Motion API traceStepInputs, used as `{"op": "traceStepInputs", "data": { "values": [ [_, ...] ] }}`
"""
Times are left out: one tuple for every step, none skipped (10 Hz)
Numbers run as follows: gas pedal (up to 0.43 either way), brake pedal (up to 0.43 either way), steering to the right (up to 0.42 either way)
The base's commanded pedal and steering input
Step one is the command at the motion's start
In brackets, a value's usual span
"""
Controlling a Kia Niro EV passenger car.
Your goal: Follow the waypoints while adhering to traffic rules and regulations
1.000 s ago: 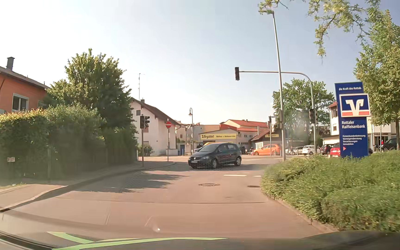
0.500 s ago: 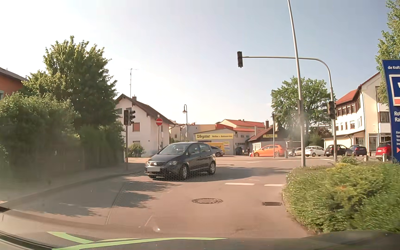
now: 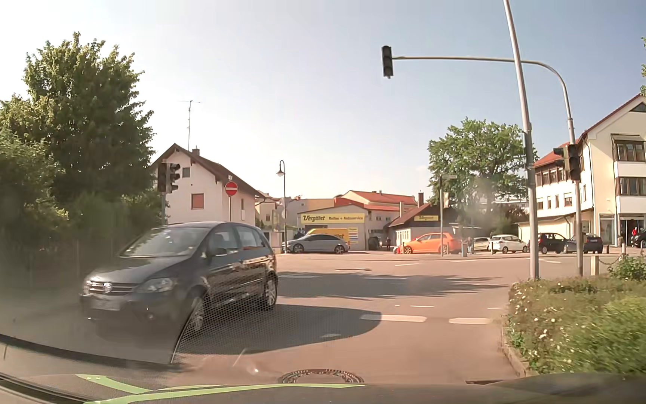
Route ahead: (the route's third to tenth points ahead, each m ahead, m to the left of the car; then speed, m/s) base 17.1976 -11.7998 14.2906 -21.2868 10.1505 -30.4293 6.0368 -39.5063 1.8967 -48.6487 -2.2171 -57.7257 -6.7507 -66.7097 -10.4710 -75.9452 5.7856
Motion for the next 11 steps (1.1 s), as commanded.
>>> {"op": "traceStepInputs", "data": {
  "values": [
    [0.0, 0.0, 0.087],
    [0.0, 0.0, 0.099],
    [0.0, 0.0, 0.109],
    [0.0, 0.0, 0.119],
    [0.0, 0.0, 0.127],
    [0.0, 0.0, 0.137],
    [0.0, 0.0, 0.151],
    [0.0, 0.0, 0.166],
    [0.0, 0.0, 0.181],
    [0.0, 0.0, 0.198],
    [0.0, 0.0, 0.219]
  ]
}}
